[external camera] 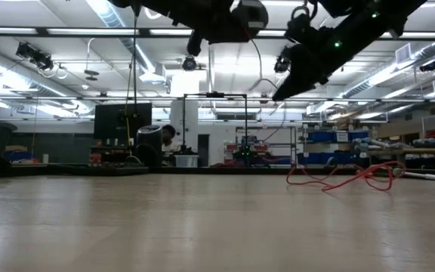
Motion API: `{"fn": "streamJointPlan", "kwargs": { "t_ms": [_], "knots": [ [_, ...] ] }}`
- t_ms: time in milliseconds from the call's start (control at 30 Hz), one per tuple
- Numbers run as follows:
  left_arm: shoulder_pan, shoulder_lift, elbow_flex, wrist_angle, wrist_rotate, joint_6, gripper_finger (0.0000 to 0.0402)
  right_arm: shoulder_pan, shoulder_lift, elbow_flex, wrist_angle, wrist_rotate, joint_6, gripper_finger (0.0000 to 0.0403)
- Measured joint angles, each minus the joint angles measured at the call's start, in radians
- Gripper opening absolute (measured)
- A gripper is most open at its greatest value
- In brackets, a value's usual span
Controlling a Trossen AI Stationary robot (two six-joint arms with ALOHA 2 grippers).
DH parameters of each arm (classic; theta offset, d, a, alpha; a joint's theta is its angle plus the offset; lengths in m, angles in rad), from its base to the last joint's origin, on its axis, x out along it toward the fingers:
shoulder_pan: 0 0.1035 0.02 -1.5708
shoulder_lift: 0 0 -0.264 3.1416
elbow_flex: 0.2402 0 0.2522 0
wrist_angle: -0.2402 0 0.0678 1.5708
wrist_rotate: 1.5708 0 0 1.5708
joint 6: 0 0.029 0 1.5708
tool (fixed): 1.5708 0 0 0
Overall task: Coil cords
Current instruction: Coil the red wire onto the black spool
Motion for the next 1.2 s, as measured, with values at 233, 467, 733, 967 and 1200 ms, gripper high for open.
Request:
{"fn": "streamJointPlan", "kwargs": {
  "t_ms": [233,467,733,967,1200],
  "knots": [
    [0.000,0.000,0.000,-0.268,-0.018,0.078,0.0005,-0.006,-0.202,0.000,-0.311,0.090,0.083,0.0002],
    [0.000,0.000,0.000,-0.495,-0.053,0.094,0.0005,-0.006,-0.453,0.000,-0.450,0.166,0.112,0.0001],
    [0.000,0.000,0.000,-0.593,-0.053,0.131,0.0005,-0.002,-0.649,0.000,-0.322,0.152,0.031,0.0001],
    [0.000,0.000,0.000,-0.594,-0.054,0.132,0.0005,0.029,-0.687,0.000,-0.029,-0.036,-0.082,0.0000],
    [0.000,0.000,0.000,-0.577,-0.068,0.125,0.0005,0.043,-0.598,0.000,0.205,-0.183,-0.124,0.0000]
  ]
}}
